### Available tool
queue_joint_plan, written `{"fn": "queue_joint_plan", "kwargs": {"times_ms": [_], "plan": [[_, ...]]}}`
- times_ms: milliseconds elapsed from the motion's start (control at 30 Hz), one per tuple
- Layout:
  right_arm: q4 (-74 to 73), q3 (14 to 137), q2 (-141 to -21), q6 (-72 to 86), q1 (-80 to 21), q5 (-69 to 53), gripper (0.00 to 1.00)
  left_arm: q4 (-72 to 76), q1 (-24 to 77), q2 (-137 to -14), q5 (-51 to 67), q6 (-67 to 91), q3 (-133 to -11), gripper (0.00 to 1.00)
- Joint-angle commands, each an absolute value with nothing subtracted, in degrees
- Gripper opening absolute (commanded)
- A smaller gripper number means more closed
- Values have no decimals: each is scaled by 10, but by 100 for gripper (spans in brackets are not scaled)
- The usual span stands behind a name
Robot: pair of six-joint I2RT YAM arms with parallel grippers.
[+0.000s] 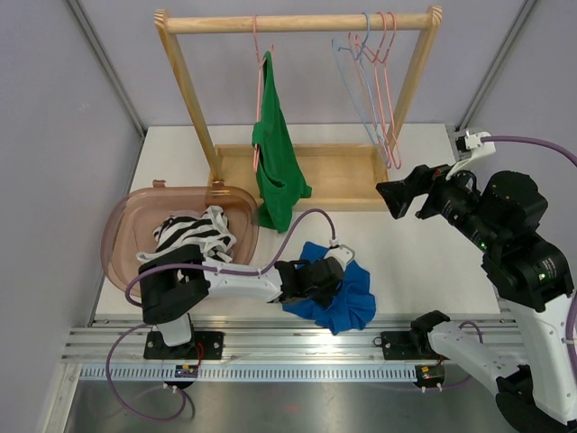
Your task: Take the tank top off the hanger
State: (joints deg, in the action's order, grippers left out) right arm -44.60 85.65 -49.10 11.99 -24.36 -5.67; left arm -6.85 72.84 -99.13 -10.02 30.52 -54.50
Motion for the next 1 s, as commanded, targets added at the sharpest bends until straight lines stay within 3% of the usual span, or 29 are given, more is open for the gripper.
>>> {"fn": "queue_joint_plan", "kwargs": {"times_ms": [0, 267, 667, 967], "plan": [[-434, 856, -480, 116, -242, -65, 99, -103, 736, -1001, -90, 317, -520, 0], [-423, 845, -473, 115, -243, -63, 99, -219, 736, -876, -209, 337, -529, 0], [-421, 844, -474, 112, -242, -51, 100, -506, 730, -661, -427, 401, -601, 0], [-411, 850, -490, 115, -243, -60, 100, -661, 642, -543, -510, 392, -723, 0]]}}
